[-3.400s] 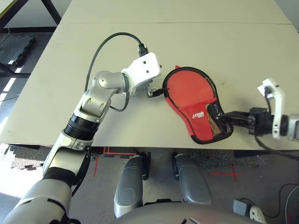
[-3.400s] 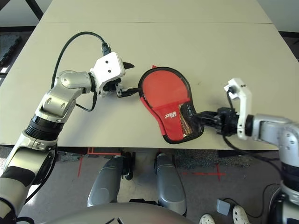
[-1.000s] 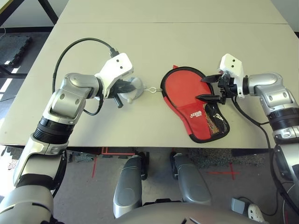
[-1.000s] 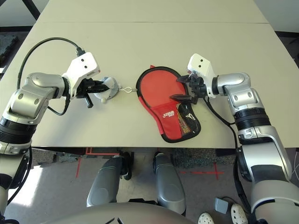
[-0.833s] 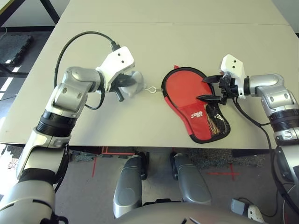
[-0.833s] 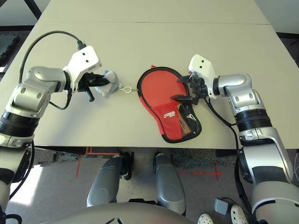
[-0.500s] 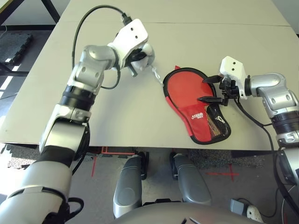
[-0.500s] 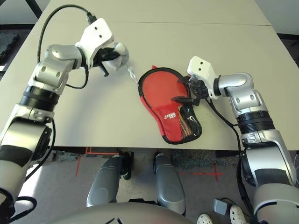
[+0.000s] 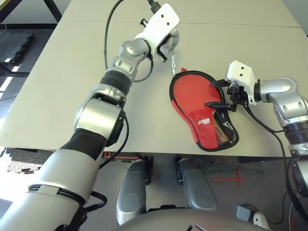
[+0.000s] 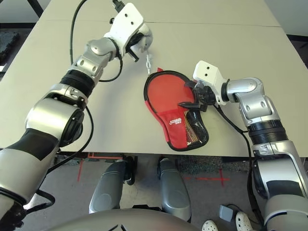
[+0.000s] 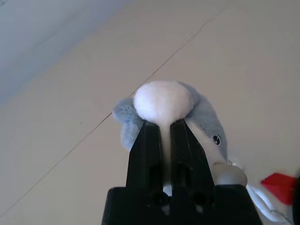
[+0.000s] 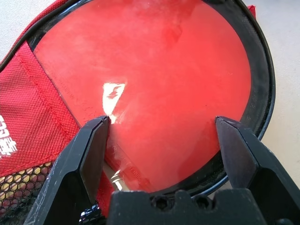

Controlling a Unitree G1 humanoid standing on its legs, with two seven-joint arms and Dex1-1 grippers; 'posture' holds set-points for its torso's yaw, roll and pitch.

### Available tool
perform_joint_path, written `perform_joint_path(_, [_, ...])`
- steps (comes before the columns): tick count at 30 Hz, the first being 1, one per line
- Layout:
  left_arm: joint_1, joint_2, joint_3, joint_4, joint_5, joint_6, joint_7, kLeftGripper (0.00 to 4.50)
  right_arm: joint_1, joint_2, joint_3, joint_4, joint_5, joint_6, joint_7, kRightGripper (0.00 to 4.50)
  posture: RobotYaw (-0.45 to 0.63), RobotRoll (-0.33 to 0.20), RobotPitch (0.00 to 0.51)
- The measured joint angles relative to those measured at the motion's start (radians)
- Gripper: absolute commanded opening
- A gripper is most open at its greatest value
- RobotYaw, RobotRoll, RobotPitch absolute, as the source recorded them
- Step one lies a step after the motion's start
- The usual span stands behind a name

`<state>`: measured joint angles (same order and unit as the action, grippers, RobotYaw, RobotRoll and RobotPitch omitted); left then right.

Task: Store the ping-pong paddle in its case and zip it.

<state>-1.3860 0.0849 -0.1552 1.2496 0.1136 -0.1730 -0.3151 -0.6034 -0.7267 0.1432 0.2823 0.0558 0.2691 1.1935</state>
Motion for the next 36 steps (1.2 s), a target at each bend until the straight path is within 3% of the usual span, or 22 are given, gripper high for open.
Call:
perform_joint_path(5, [-0.017,-0.065,0.037,0.026,-0.002,-0.011,-0.003,0.02,0.023,-0.009,-0.005,-0.032,0.000,0.019,-0.008,4.50,-0.15,0.000,0.268])
perform_joint_path(8, [-0.017,-0.120,0.052,0.026,-0.011,-0.011,-0.086,0.02,0.033,-0.013,-0.007,-0.049,0.001,0.031,-0.013,4.50,-0.15,0.000,0.270])
perform_joint_path(11, [-0.007,-0.165,0.063,0.023,-0.021,-0.011,-0.183,0.90,0.038,-0.013,-0.010,-0.058,0.002,0.036,-0.015,4.50,-0.15,0.000,0.271])
perform_joint_path(14, [0.006,-0.184,0.078,0.014,-0.039,-0.011,-0.250,2.08,0.042,-0.010,-0.010,-0.067,0.002,0.037,-0.022,4.50,-0.14,0.000,0.273])
perform_joint_path(20, [0.024,-0.146,0.098,-0.017,-0.042,-0.012,-0.278,4.47,0.044,-0.004,-0.010,-0.070,0.002,0.037,-0.027,4.50,-0.13,0.000,0.272])
perform_joint_path(29, [0.030,-0.045,0.106,-0.026,-0.038,-0.012,-0.279,4.49,0.036,0.002,-0.009,-0.057,0.002,0.037,-0.027,4.50,-0.12,0.000,0.271])
perform_joint_path(36, [0.136,0.067,0.089,-0.167,-0.039,-0.001,-0.454,4.49,0.031,0.011,-0.009,-0.045,0.002,0.036,-0.026,4.50,-0.11,0.000,0.266])
